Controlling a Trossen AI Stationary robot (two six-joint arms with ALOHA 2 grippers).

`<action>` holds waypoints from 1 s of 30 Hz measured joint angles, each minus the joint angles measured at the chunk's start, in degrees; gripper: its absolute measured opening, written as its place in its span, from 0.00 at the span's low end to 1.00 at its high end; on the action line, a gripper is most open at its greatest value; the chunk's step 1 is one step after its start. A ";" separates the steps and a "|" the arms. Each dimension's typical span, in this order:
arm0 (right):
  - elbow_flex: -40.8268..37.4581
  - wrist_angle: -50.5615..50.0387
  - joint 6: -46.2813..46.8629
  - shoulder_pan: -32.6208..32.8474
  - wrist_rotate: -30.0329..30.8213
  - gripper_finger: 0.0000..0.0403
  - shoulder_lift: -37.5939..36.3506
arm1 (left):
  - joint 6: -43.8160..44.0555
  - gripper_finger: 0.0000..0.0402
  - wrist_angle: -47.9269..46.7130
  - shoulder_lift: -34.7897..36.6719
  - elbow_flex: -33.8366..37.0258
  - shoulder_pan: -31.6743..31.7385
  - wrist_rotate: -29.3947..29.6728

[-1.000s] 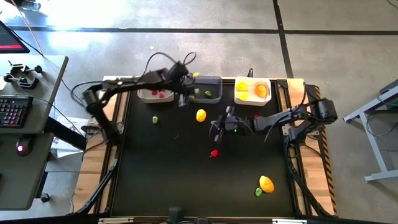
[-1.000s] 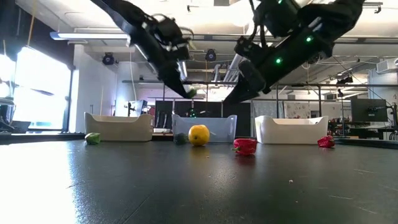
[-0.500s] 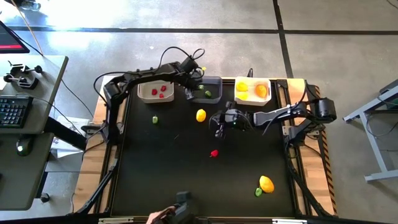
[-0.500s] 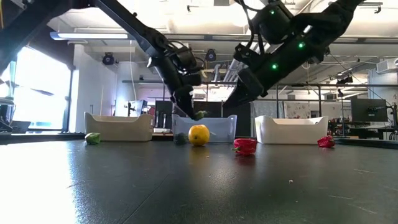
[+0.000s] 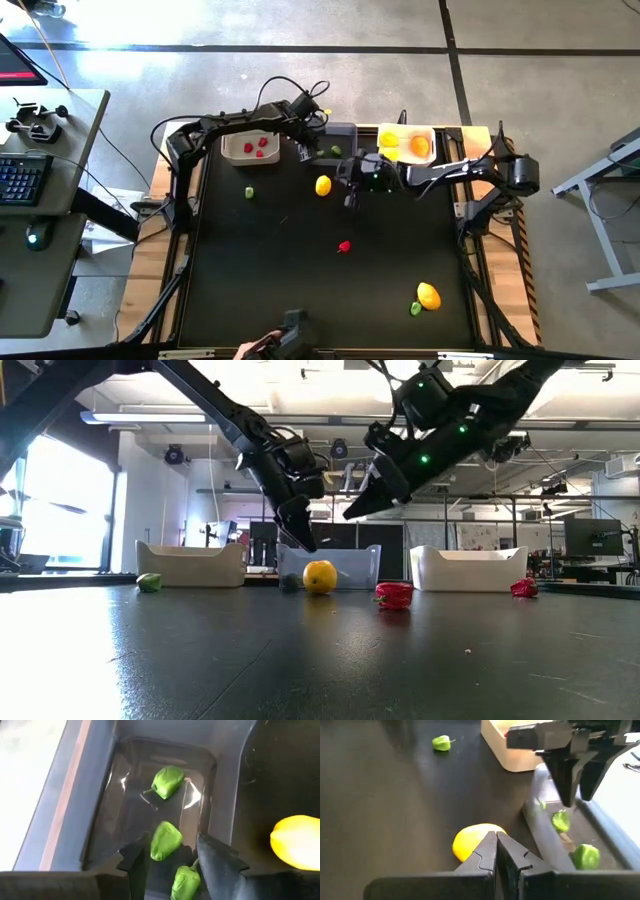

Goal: Sort produce into baskets
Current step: Put the lemon into the white bin

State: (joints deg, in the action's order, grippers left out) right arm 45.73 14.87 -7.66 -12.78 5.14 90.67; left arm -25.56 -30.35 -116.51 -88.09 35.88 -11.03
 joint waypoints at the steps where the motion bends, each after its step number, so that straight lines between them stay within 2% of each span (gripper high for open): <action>1: 0.43 -0.44 -0.42 -0.33 -0.44 0.00 -0.02 | 0.37 0.37 0.00 0.00 0.00 0.17 0.31; 4: 0.99 -1.49 -2.48 -1.01 -1.70 0.00 -0.02 | 1.48 0.34 2.33 0.21 0.76 0.47 -0.59; 12: 1.03 -3.25 -2.77 -1.22 -5.26 0.00 -0.02 | 5.94 0.11 20.09 0.65 7.54 -0.08 -3.78; 16: 1.03 -3.23 -3.30 -1.09 -7.12 0.00 -0.02 | 6.03 0.03 28.07 2.56 11.12 -0.47 -3.94; 21: 0.81 -2.11 -3.34 -1.09 -7.79 0.00 -0.02 | 7.91 0.00 38.39 6.63 17.69 -0.40 -3.92; 26: -4.76 8.51 -2.07 -1.07 -7.78 0.00 -0.02 | 9.38 0.00 50.47 11.53 27.22 -0.42 -3.95; 30: -9.04 15.51 1.30 -1.01 -7.78 0.00 -0.02 | 9.99 0.00 56.61 16.08 34.90 -0.93 -3.91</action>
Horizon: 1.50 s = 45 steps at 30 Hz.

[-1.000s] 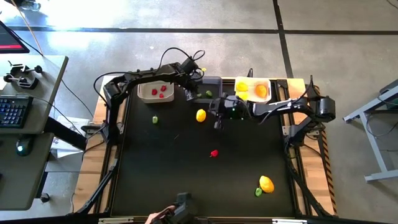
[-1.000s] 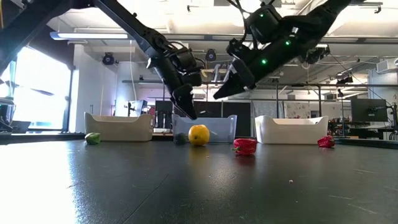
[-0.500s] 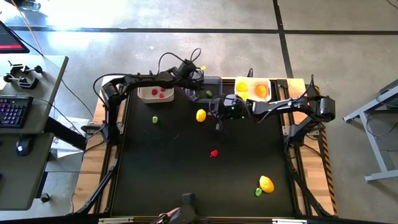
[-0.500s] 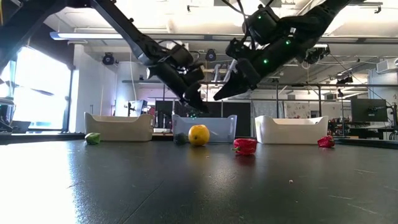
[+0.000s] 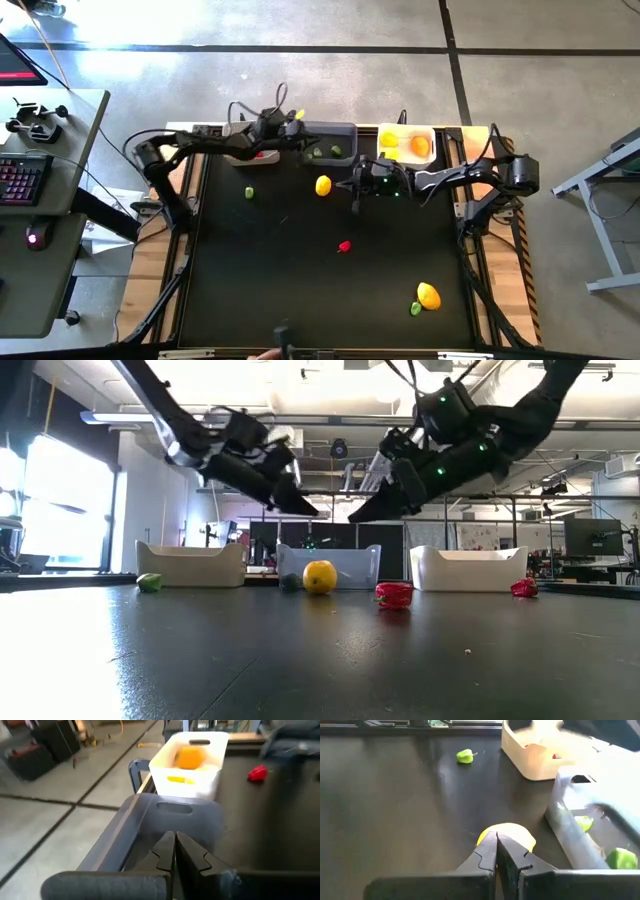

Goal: Sort produce into baskets
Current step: Put the lemon into the white bin

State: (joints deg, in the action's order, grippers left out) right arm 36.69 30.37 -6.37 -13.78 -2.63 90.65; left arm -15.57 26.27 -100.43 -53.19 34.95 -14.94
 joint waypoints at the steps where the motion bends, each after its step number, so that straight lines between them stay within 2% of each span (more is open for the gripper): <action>1: -0.56 0.57 0.77 0.24 0.01 0.00 0.00 | -0.01 0.00 1.29 1.41 1.82 -0.26 -0.02; 8: -1.10 -3.44 7.67 3.80 0.94 0.00 -0.02 | -1.04 0.00 9.23 11.03 14.68 -3.73 -0.07; 14: -1.08 -14.31 16.09 9.18 4.40 0.00 -4.70 | 0.19 0.00 12.38 17.14 21.88 -6.94 -0.07; 19: 1.99 -31.13 26.99 15.05 8.46 0.00 -11.12 | 2.05 0.00 14.42 18.21 24.76 -9.09 -0.06; 22: 5.26 -42.93 36.22 19.46 8.02 0.00 -13.67 | 2.00 0.00 14.99 17.98 25.50 -10.16 -0.04; 28: 13.53 -63.80 54.56 29.37 8.10 0.00 -13.99 | 2.03 0.00 16.85 17.95 25.90 -12.29 -0.02; 35: 21.95 -80.29 76.21 39.35 8.62 0.01 -13.84 | 2.47 0.00 16.71 17.95 25.90 -14.24 0.02; 39: 24.83 -87.57 85.96 44.66 8.14 0.09 -13.81 | 2.88 0.00 16.48 17.93 25.90 -15.70 0.04; 45: 25.41 -94.95 97.93 50.88 3.25 0.34 -13.81 | 3.41 0.00 14.41 17.93 25.90 -18.07 0.07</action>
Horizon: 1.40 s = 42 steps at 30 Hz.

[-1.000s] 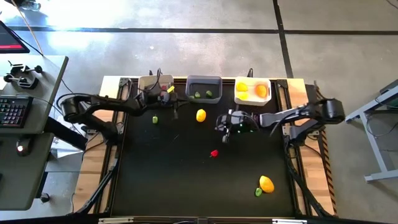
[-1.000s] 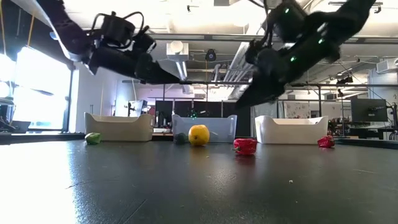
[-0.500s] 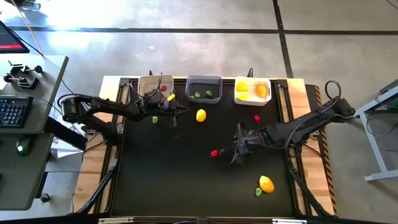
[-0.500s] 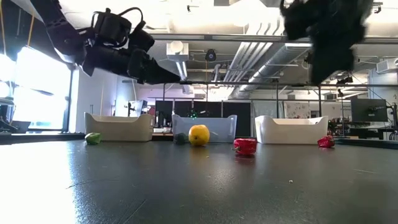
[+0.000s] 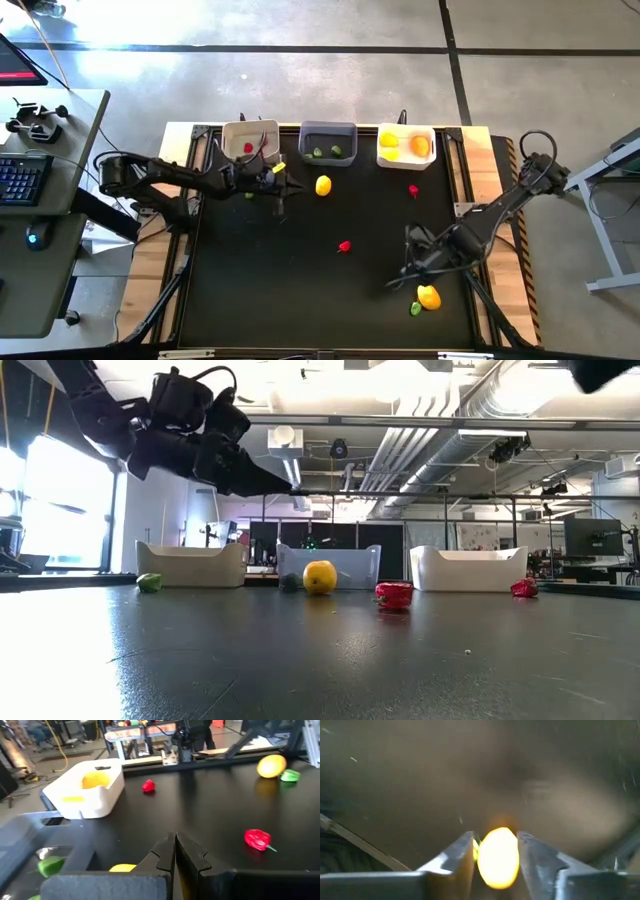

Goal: Sort produce into baskets
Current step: Put the lemon into the white bin

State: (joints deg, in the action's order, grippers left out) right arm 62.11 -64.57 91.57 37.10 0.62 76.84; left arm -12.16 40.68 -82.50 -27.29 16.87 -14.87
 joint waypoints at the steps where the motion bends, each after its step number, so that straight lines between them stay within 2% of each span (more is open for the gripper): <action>1: 0.00 -0.65 1.74 0.81 -0.86 0.38 0.00 | 0.00 0.00 -0.44 0.00 0.00 -0.37 0.00; 8: 0.00 -1.67 11.42 5.91 -3.39 0.59 1.39 | 1.06 0.00 -0.98 0.00 1.48 -3.31 0.04; 16: 0.00 3.20 11.51 7.61 -7.77 0.69 9.05 | 3.46 0.00 1.43 0.00 5.16 -6.78 0.44; 24: -0.02 4.61 11.43 7.54 -10.75 0.70 14.69 | 4.09 0.00 2.78 0.00 5.25 -8.76 0.70; 42: -0.02 5.11 9.05 7.52 -10.99 0.70 21.17 | 3.56 0.00 2.33 0.00 5.25 -8.73 0.72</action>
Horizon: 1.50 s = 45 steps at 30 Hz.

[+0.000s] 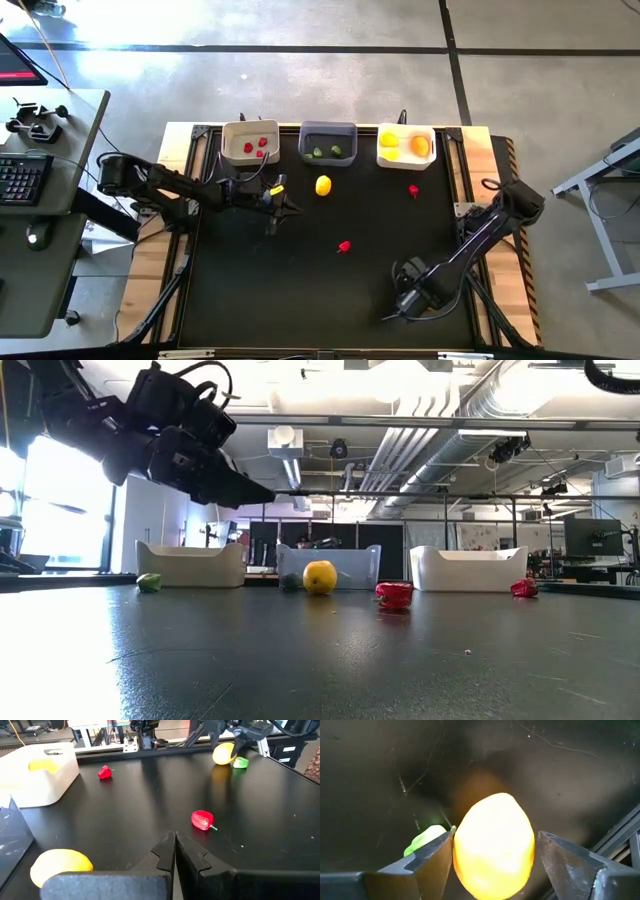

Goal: Sort produce into baskets
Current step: Put the lemon into the white bin

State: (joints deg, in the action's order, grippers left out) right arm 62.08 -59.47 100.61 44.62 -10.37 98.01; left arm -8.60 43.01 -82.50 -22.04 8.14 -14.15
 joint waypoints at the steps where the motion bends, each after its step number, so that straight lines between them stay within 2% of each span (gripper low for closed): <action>1: 0.00 0.05 -0.45 0.00 -0.15 0.69 0.33 | -0.08 0.00 -0.31 0.00 0.00 0.00 0.00; 7: 0.00 0.18 -1.80 -0.62 -1.16 0.57 1.34 | -0.52 0.00 1.71 0.00 1.59 0.13 0.08; 12: 0.05 0.90 -6.15 -1.71 -1.79 0.43 0.78 | 0.32 0.00 8.16 0.00 6.26 0.32 5.42; 15: 1.29 0.60 -8.40 -3.32 -1.89 0.39 -0.37 | 1.02 0.00 12.58 0.00 9.50 1.53 6.16; 19: 4.62 -2.42 -12.00 -6.47 2.54 0.39 -2.82 | 2.81 0.00 17.90 0.00 13.01 3.21 4.85; 23: 7.83 -13.44 -18.16 -12.50 8.43 0.39 -4.49 | 3.65 0.00 18.70 0.00 13.55 4.63 -0.33; 26: 8.39 -18.90 -25.03 -19.44 13.90 0.39 -5.58 | 3.59 0.00 19.70 0.00 13.55 5.06 -1.77; 29: 8.15 -19.76 -33.64 -28.21 20.10 0.39 -6.82 | 3.46 0.00 20.84 0.00 13.53 5.14 -2.29; 35: 8.00 -20.67 -50.96 -50.13 31.32 0.39 -7.27 | 3.44 0.00 20.80 0.00 13.52 5.14 -2.36; 37: 8.00 -18.09 -55.67 -58.15 33.96 0.39 -7.27 | 3.44 0.00 20.79 0.02 13.51 5.14 -2.36; 40: 8.00 -10.50 -64.15 -68.98 34.45 0.39 -7.27 | 3.44 0.00 20.80 0.00 13.49 5.14 -2.36; 45: 8.00 1.60 -73.40 -81.32 34.38 0.39 -7.26 | 3.88 0.00 20.70 0.00 13.49 5.14 -2.38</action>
State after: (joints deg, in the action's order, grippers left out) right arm 70.08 -57.87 27.21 -36.70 24.01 90.75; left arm -4.72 63.71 -82.50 -8.56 13.28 -16.53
